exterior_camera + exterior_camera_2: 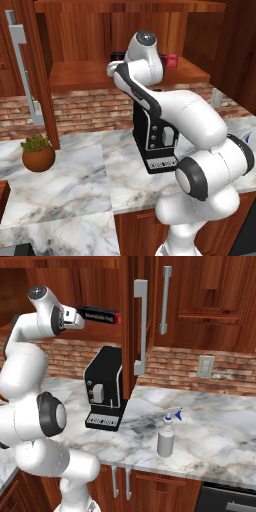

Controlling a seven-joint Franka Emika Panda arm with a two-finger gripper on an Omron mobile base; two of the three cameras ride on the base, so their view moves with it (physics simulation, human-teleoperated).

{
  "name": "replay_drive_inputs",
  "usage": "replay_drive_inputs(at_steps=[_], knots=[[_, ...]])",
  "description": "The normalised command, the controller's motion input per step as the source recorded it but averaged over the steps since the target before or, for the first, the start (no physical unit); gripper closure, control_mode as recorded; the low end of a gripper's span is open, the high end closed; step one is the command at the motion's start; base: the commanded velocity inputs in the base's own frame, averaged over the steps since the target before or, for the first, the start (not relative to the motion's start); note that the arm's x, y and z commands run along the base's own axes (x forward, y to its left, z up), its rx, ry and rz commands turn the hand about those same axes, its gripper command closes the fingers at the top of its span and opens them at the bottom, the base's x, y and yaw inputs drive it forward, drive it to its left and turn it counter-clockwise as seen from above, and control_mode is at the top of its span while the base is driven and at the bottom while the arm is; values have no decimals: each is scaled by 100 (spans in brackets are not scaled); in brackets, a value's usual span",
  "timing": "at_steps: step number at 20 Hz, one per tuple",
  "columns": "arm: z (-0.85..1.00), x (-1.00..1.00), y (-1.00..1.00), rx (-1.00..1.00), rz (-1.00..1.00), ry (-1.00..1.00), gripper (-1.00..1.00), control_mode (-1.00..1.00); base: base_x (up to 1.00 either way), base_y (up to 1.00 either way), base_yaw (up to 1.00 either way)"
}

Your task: Pick the spray and dish brush from the cabinet and place them on the counter.

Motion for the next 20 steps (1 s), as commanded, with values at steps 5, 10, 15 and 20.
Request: replay_drive_inputs(at_steps=[5,10,15,20], knots=[[-71,-80,0,0,0,0,100,-100,0,0,0],[-53,-98,0,0,1,-3,100,-100,0,0,0],[-44,-100,2,0,2,-2,100,-100,0,0,0],[-33,-88,1,0,2,-1,100,-100,0,0,0]])
